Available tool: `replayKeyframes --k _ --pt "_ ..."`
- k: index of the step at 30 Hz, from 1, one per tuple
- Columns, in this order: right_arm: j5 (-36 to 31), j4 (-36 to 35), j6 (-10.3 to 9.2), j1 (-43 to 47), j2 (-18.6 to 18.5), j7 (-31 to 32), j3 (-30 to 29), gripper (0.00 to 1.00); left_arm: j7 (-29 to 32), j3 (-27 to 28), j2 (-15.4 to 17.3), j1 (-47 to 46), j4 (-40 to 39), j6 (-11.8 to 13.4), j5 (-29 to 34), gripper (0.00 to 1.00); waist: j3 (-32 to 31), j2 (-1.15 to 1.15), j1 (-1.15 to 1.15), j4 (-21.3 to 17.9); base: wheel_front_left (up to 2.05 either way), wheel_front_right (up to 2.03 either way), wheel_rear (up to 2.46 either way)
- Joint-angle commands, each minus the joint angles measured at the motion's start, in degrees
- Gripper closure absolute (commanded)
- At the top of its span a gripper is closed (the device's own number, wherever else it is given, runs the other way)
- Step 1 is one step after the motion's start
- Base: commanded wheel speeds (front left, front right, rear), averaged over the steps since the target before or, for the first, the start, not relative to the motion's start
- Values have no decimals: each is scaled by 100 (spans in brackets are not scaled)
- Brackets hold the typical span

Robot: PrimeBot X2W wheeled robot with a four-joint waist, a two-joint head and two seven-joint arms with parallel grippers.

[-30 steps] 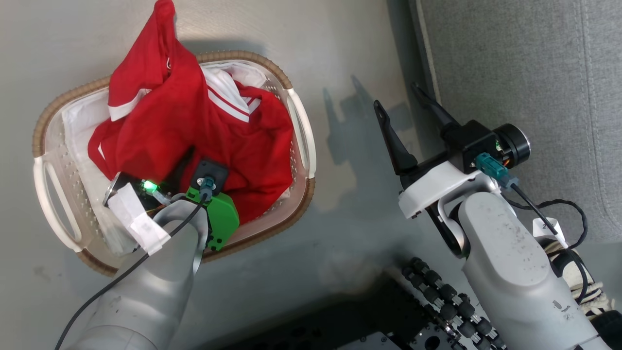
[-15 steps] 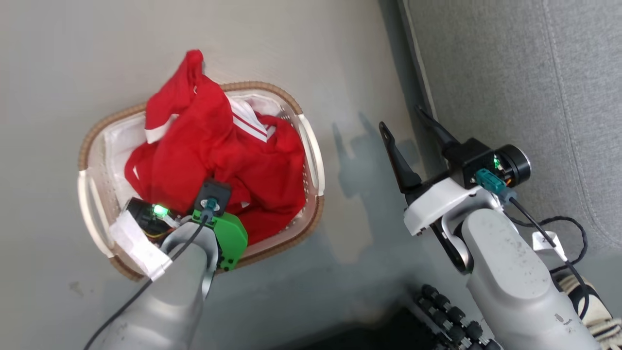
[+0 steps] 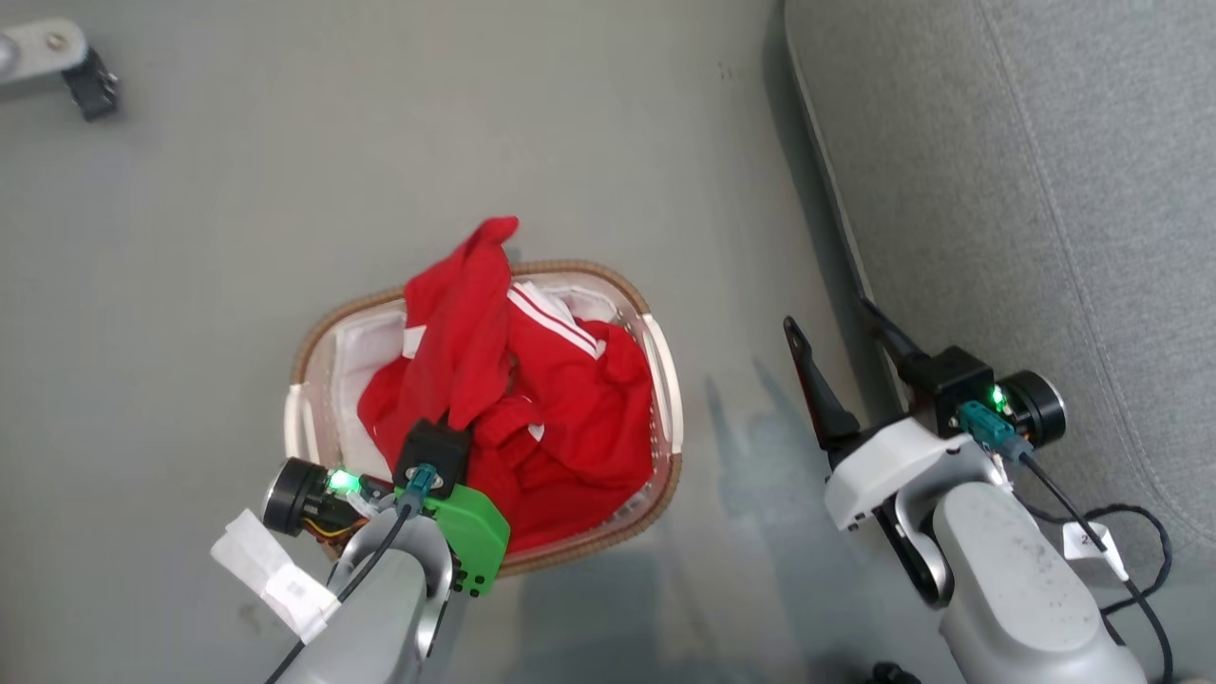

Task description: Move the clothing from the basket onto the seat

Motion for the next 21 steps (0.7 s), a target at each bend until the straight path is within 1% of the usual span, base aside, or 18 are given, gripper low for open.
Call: replayKeyframes --k 1,11,21 --pt "-48 8 -4 150 -17 -27 -30 0 1 46 15 135 -120 -9 -36 100 -594 0 0 327 0 0 0" --pt "-4 -66 -3 621 53 -27 -322 0 -1 250 10 402 -1087 -90 134 100 -1157 0 0 463 0 0 0" --pt "-63 41 -3 918 85 -27 -306 0 -1 411 -21 340 -2140 -203 270 100 -1675 0 0 542 0 0 0"
